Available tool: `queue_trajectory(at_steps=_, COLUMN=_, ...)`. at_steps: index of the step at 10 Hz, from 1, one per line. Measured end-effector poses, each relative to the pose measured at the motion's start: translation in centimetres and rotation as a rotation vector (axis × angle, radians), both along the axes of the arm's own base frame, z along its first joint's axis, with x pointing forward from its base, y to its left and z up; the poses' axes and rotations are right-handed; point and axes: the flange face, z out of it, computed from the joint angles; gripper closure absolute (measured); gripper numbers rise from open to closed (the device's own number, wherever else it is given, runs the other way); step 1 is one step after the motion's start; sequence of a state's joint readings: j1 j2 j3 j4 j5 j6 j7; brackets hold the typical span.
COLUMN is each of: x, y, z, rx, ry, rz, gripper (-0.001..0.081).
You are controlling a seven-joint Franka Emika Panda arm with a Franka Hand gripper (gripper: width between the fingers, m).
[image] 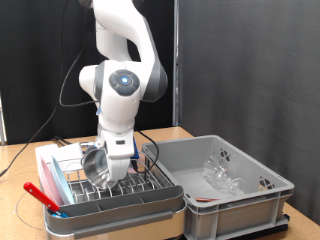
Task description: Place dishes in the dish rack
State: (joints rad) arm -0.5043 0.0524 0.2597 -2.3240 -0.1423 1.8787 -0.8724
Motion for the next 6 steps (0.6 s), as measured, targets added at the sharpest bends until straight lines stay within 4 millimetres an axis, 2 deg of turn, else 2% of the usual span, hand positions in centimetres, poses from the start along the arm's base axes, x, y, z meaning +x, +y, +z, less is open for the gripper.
queue_trajectory(at_steps=3, x=1.2, y=-1.3, z=1.1, rx=-0.058, ry=-0.089, rz=-0.041, gripper=0.0001)
queue_trajectory(at_steps=6, x=2.4, y=-3.7, z=2.1, rx=-0.123, ry=-0.138, rz=-0.082, gripper=0.0001)
